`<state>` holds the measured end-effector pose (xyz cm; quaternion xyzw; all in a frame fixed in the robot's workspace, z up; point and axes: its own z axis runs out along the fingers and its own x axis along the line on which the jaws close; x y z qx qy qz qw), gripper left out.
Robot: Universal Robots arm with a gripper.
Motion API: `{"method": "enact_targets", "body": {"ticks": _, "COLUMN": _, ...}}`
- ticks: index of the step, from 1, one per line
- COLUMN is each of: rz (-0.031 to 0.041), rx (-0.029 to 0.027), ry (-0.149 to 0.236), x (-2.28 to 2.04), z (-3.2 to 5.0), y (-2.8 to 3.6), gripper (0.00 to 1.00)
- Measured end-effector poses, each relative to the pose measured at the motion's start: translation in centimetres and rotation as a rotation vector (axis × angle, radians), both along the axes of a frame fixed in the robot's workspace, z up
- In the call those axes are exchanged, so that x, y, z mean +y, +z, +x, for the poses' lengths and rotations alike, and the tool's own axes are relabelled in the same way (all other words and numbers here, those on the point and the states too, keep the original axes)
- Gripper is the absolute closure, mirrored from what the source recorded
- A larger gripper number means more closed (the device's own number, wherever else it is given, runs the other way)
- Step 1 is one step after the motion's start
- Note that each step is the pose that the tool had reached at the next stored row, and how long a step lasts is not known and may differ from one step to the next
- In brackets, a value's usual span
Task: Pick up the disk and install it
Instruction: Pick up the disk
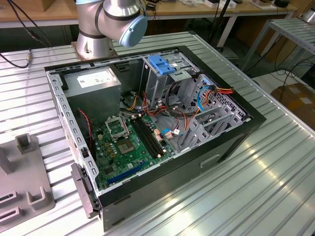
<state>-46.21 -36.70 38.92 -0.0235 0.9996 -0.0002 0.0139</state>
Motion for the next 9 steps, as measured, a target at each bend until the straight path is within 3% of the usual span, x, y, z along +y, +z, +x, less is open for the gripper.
{"method": "enact_targets", "body": {"ticks": 9, "rz": 0.0000, "rx": -0.0001, "ry": 0.133, "x": -0.01, "z": 0.00, "y": -0.04, "gripper": 0.90}}
